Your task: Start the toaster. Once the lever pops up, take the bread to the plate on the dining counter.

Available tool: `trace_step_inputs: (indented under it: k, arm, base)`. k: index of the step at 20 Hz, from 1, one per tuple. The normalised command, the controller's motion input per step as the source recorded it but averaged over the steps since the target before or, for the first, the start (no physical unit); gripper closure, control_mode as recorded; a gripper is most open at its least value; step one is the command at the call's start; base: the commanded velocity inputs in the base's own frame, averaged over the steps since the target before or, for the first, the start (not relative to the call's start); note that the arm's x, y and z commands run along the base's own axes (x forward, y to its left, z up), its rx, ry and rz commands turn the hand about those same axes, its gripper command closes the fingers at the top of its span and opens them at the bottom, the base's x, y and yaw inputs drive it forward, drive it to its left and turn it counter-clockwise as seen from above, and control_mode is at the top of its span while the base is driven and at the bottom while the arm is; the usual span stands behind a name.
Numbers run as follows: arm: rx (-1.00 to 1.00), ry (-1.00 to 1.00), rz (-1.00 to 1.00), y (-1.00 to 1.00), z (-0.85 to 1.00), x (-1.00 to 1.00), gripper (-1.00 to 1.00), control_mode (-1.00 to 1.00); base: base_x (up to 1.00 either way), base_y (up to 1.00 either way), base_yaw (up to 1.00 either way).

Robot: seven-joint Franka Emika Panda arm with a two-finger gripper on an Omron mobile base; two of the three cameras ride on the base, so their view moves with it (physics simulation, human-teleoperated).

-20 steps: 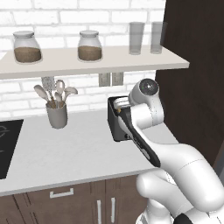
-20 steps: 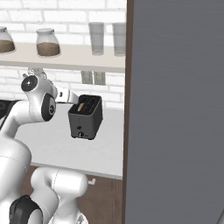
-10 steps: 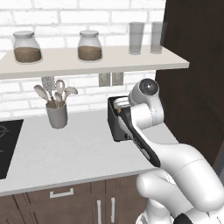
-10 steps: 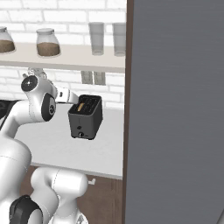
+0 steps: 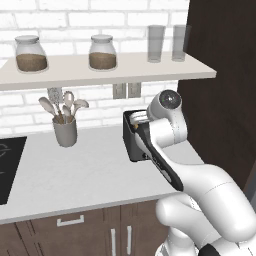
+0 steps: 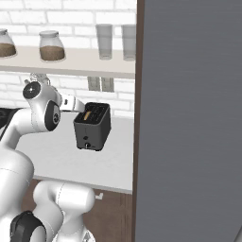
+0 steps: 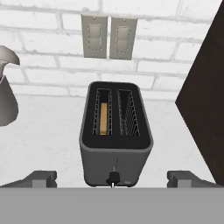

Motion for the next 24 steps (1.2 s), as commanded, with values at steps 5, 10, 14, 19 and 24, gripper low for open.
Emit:
trace_step_inputs:
  k: [5,10,14,19,24]
  arm:
    - [0.00,0.00,0.00,0.00,0.00,0.00,-1.00,-1.00]
    - [0.00,0.00,0.00,0.00,0.00,0.00,-1.00,-1.00]
    - [0.00,0.00,0.00,0.00,0.00,0.00,-1.00,-1.00]
    - [0.00,0.00,0.00,0.00,0.00,0.00,-1.00,-1.00]
    - [0.00,0.00,0.00,0.00,0.00,0.00,-1.00,-1.00]
  base:
    - [0.00,0.00,0.00]
    - [0.00,0.00,0.00]
    - [0.00,0.00,0.00]
    - [0.00,0.00,0.00]
    - [0.00,0.00,0.00]
